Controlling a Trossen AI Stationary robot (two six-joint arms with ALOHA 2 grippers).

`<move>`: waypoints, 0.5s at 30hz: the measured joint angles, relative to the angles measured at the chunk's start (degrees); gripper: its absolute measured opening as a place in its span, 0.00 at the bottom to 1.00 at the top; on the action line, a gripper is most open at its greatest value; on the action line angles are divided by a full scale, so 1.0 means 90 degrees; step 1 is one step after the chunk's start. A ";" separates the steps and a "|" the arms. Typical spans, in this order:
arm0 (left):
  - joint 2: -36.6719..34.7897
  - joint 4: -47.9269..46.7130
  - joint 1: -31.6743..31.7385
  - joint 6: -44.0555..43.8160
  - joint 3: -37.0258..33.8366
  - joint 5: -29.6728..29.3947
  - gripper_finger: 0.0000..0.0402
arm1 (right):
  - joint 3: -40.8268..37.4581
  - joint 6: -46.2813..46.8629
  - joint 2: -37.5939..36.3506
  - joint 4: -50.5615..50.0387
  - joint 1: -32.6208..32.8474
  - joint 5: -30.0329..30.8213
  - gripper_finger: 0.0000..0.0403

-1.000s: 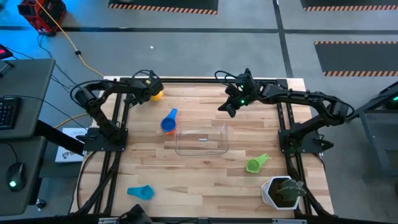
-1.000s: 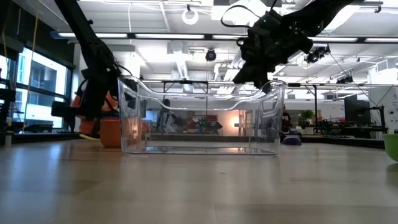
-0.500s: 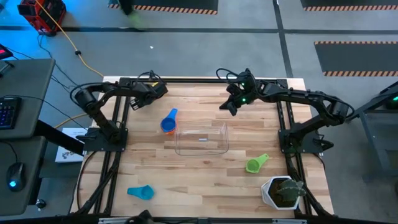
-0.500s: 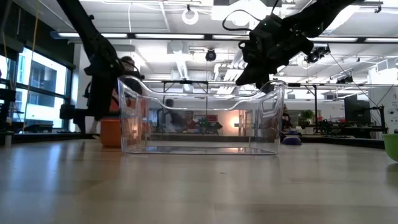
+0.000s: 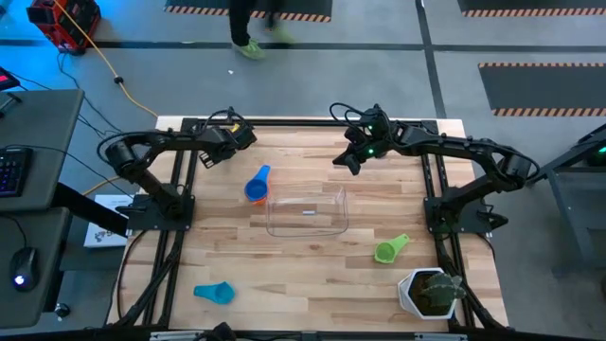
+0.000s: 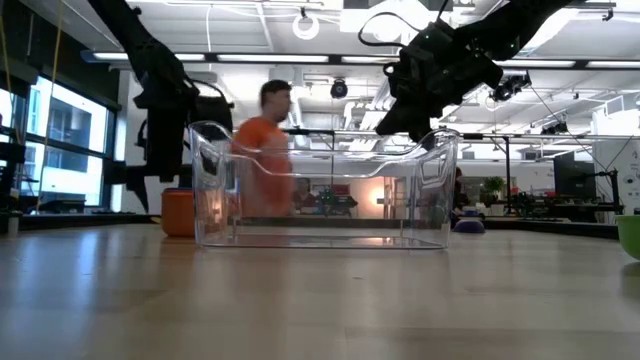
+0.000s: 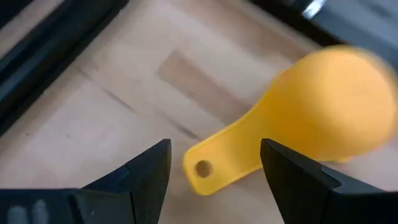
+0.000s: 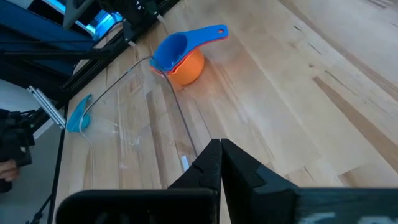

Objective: Nest measuring cups in basket
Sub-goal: Stack the yellow measuring cup on top of the blue measuring cup

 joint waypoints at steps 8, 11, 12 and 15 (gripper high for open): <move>-0.0581 -0.0221 -0.0297 -0.0204 -0.0063 -0.0085 0.59 | 0.0000 0.0001 0.0000 0.0000 0.0002 0.0013 0.00; -0.0588 0.0577 -0.0438 -0.0516 -0.0433 0.0165 0.59 | 0.0000 0.0001 0.0000 0.0000 0.0000 0.0124 0.00; -0.0587 0.0815 -0.0483 -0.0657 -0.0587 0.0244 0.59 | 0.0000 0.0002 0.0000 0.0000 0.0000 0.0124 0.00; -0.0583 0.1131 -0.0588 -0.1071 -0.0894 0.0381 0.59 | 0.0000 0.0002 0.0000 0.0000 0.0002 0.0126 0.00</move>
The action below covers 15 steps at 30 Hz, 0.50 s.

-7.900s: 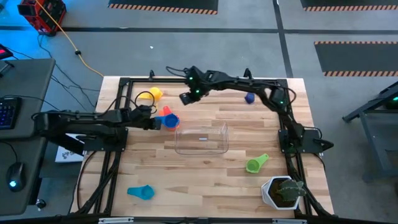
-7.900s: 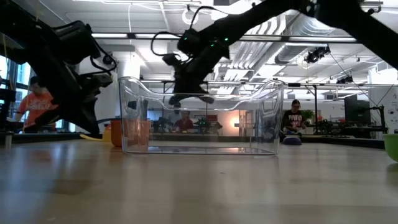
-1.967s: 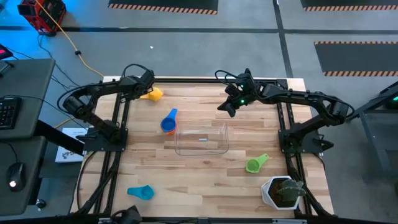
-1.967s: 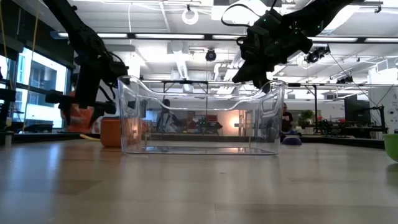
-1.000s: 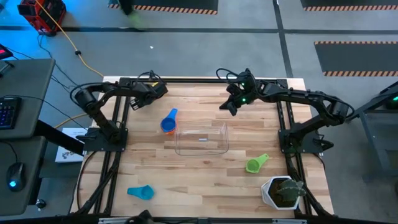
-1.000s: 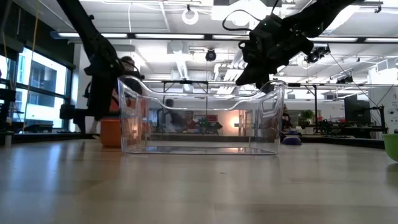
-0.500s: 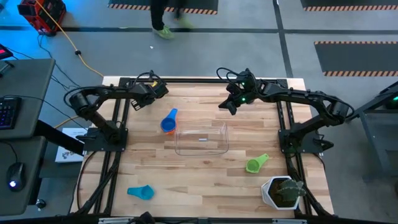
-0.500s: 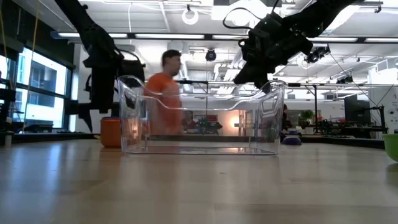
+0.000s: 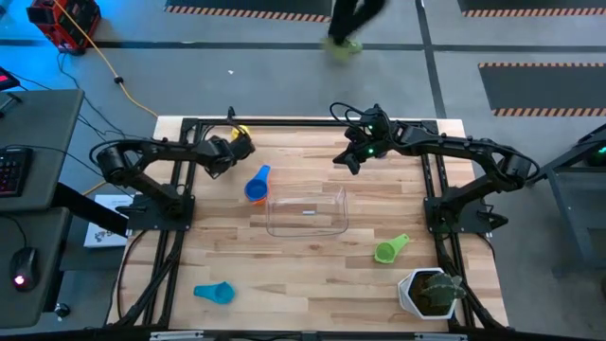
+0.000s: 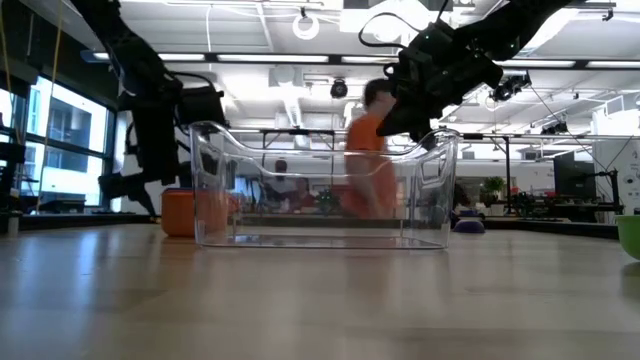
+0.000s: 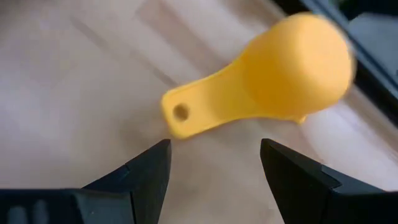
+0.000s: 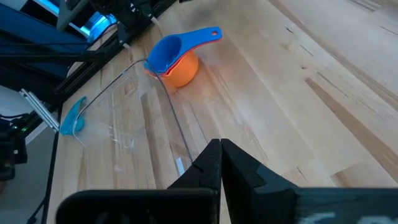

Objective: Nest measuring cups in basket
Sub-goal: Stack the yellow measuring cup on top of the blue measuring cup

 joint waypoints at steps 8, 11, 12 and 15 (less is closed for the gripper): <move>0.0000 -0.0053 0.0021 -0.0310 -0.0141 -0.0299 0.59 | 0.0000 0.0000 0.0000 0.0002 0.0000 0.0002 0.00; 0.0021 0.0069 0.0260 -0.0242 -0.0141 -0.0338 0.59 | 0.0000 0.0000 0.0000 0.0003 0.0000 0.0008 0.00; 0.0055 0.0084 0.0338 -0.0230 -0.0141 -0.0315 0.59 | 0.0000 0.0000 0.0000 0.0007 0.0000 0.0015 0.00; 0.0176 0.0307 0.0543 -0.0119 -0.0141 -0.0062 0.59 | 0.0000 0.0000 0.0000 0.0007 0.0000 0.0019 0.00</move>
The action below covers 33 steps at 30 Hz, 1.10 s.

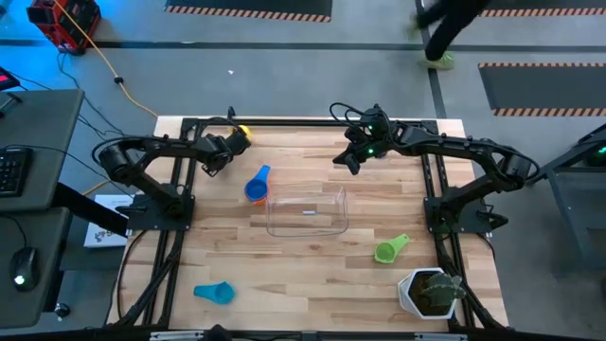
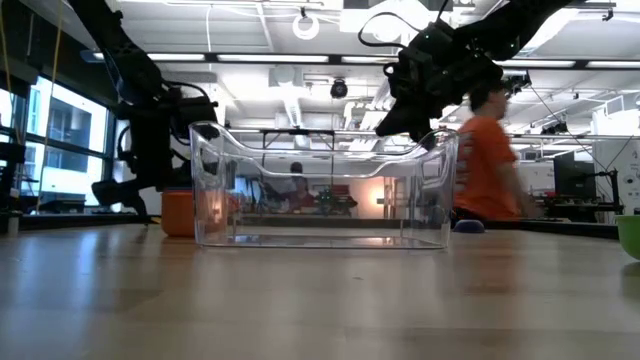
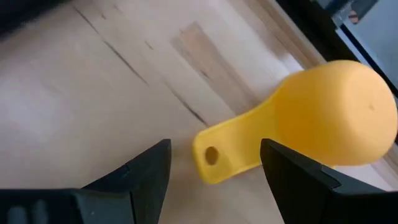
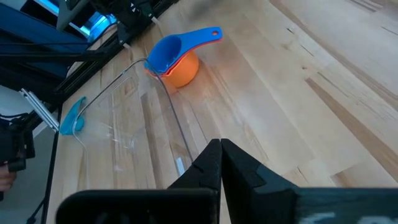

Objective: Nest measuring cups in basket
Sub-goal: Stack the yellow measuring cup on top of the blue measuring cup

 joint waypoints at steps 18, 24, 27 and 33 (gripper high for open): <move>0.0354 0.0780 0.0113 0.0091 0.0017 0.0031 0.58 | 0.0000 0.0192 0.0002 0.0005 0.0000 0.0065 0.00; 0.0381 0.0861 0.0159 0.0091 -0.0010 0.0004 0.32 | 0.0002 0.0216 0.0000 0.0005 0.0000 0.0066 0.00; 0.0386 0.0935 0.0152 0.0103 -0.0010 0.0006 0.11 | 0.0002 0.0219 0.0002 0.0005 0.0000 0.0066 0.00; 0.0205 0.0926 0.0110 0.0673 0.0007 0.0114 0.05 | 0.0002 0.0238 0.0002 0.0005 0.0000 0.0066 0.00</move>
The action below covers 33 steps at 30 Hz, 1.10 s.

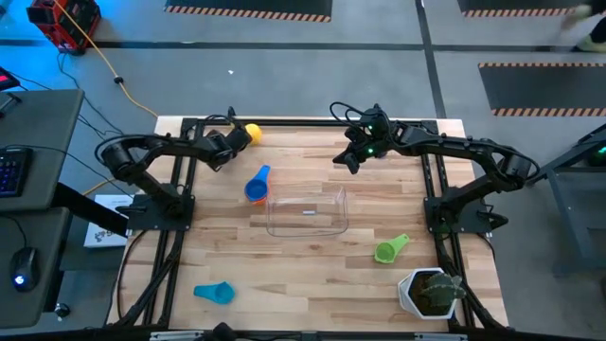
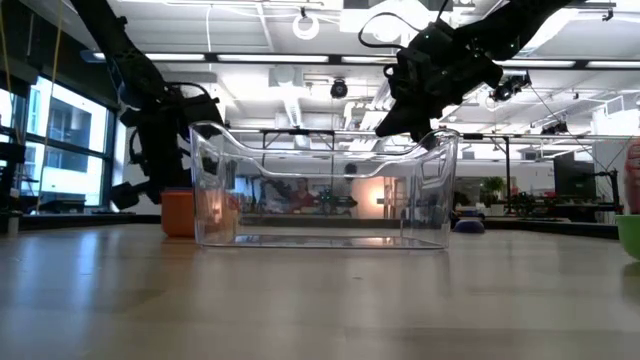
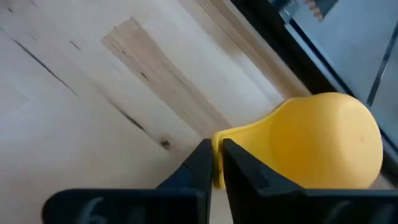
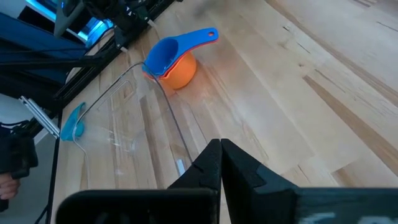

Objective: Nest measuring cups in basket
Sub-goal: Stack the yellow measuring cup on top of the blue measuring cup

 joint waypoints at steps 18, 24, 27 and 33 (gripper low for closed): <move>-0.3743 -0.1329 -0.0120 0.4511 0.0407 0.0777 0.00 | 0.0000 -0.0017 0.0000 0.0147 0.0005 0.0309 0.00; -0.3953 -0.2439 -0.0630 0.6477 0.1598 0.1325 0.00 | 0.0000 0.0292 0.0000 0.0819 0.0005 0.0263 0.00; -0.3801 -0.3317 -0.1040 0.7392 0.2429 0.1197 0.00 | 0.0000 0.0634 0.0000 0.1192 0.0005 0.0125 0.00; -0.3424 -0.4249 -0.2369 0.9429 0.3733 0.0261 0.00 | 0.0000 0.1170 0.0000 0.1941 0.0005 -0.0315 0.00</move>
